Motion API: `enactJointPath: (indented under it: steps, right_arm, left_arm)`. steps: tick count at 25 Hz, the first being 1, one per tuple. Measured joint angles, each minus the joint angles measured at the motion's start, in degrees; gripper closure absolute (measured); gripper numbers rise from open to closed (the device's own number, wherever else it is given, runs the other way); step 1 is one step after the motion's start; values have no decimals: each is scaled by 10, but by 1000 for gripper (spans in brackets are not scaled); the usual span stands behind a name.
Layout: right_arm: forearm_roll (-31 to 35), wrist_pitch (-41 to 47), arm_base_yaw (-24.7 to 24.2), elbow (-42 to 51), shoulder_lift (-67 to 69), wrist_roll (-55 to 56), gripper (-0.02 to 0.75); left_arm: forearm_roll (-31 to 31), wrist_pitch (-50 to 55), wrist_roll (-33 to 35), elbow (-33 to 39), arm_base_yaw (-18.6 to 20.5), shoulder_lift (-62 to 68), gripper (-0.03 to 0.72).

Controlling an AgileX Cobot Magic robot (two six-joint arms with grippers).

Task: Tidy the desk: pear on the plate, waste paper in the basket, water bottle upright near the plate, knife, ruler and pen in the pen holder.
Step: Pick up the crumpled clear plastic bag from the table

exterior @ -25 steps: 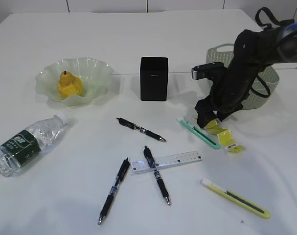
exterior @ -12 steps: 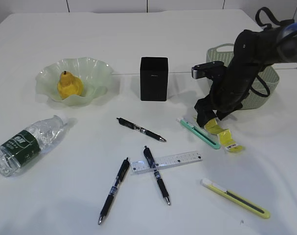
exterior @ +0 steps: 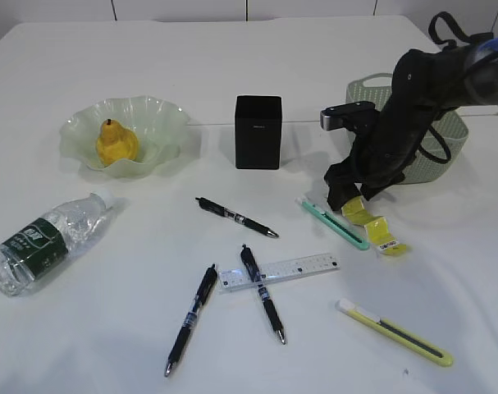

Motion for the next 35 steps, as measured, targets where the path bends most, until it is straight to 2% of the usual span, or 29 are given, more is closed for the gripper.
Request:
enactJointPath:
  steps: [18,25,35]
  right_arm:
    - [3,-2,0,0,0,0,174]
    - [4,-1,0,0,0,0,251]
    - [7,5,0,-5,11,-1,262]
  left_arm:
    - [4,0,0,0,0,0,414]
    - [6,0,0,0,0,0,414]
    - [7,0,0,0,0,0,414]
